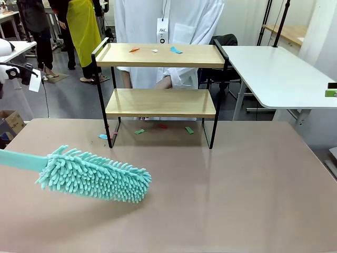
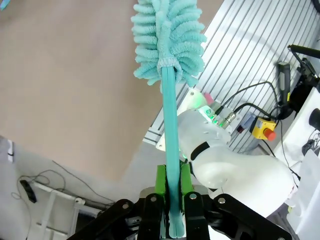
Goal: Clean the shelf.
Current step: Clean the specific section of the Shelf indicated by the human with the Duster.
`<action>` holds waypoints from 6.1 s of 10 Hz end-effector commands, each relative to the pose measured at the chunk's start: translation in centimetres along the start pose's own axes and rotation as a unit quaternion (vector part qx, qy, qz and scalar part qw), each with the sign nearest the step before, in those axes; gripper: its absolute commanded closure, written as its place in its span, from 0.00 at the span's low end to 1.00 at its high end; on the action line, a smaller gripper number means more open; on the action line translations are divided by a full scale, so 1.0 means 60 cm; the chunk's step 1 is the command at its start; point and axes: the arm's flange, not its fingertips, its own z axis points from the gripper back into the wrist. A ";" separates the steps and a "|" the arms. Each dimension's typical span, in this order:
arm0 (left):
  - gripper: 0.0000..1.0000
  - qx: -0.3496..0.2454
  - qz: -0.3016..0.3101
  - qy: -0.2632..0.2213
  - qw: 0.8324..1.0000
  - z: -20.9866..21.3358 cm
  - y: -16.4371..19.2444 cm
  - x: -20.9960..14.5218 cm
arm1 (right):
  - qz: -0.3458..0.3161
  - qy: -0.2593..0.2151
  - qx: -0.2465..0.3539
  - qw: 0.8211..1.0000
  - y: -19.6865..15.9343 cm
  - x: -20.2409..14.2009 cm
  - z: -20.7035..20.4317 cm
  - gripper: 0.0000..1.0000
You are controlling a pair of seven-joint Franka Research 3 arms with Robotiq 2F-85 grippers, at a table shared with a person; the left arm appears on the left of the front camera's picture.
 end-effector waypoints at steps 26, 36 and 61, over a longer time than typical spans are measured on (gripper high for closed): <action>0.87 -0.085 0.169 -0.257 0.948 -0.109 -0.104 0.187 | 0.003 -0.001 0.000 1.000 0.001 0.005 0.000 0.00; 0.87 -0.078 0.291 -0.332 0.894 -0.231 -0.134 0.383 | 0.003 -0.001 0.000 1.000 0.001 0.005 0.000 0.00; 0.87 -0.005 0.364 -0.335 0.869 -0.356 -0.056 0.542 | 0.003 -0.001 0.000 1.000 0.001 0.005 0.000 0.00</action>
